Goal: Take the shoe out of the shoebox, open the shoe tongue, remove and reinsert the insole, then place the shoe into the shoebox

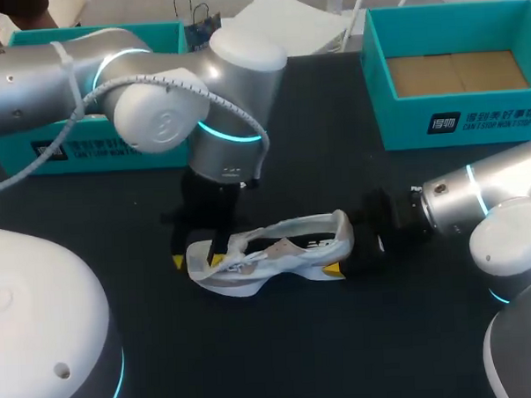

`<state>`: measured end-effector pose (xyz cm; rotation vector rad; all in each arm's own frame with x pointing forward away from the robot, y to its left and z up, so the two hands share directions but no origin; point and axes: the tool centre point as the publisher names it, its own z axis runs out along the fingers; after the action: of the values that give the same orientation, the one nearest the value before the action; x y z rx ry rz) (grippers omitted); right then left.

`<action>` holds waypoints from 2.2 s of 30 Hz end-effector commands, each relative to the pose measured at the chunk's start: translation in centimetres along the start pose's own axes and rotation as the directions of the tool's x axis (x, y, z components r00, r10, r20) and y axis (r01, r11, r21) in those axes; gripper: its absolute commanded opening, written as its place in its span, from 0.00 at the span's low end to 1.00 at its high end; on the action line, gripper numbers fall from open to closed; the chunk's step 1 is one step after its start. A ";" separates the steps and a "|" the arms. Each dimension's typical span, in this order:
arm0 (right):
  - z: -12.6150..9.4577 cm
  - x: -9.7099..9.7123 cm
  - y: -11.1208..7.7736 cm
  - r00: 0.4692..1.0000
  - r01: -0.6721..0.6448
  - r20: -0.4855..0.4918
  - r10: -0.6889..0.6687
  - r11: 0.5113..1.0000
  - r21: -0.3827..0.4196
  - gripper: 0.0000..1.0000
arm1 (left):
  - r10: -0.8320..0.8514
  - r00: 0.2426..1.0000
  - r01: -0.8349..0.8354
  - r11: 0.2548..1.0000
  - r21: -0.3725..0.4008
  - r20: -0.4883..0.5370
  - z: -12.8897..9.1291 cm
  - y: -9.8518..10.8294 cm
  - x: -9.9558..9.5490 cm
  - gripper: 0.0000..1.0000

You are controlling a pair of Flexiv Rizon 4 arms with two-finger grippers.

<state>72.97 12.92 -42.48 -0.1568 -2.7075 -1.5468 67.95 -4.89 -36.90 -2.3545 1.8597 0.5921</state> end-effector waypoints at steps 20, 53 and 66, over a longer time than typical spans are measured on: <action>0.6 -0.1 -0.3 1.000 -0.001 0.000 0.001 1.000 0.001 0.00 | 0.558 0.824 -0.531 0.821 0.210 -0.100 -8.4 1.3 -1.8 1.00; 0.6 -0.1 -0.3 1.000 -0.001 0.000 0.001 1.000 0.001 0.00 | 0.738 -0.410 -0.671 -0.642 0.370 0.536 -20.1 5.4 5.3 0.00; 0.6 -0.1 -0.3 1.000 -0.001 0.000 0.001 1.000 0.001 0.00 | 0.794 -0.375 -0.717 -0.575 0.394 0.478 -20.3 5.3 5.6 0.00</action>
<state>72.98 12.90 -42.51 -0.1576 -2.7073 -1.5464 68.86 -18.64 -18.96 0.0746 2.9963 -0.0905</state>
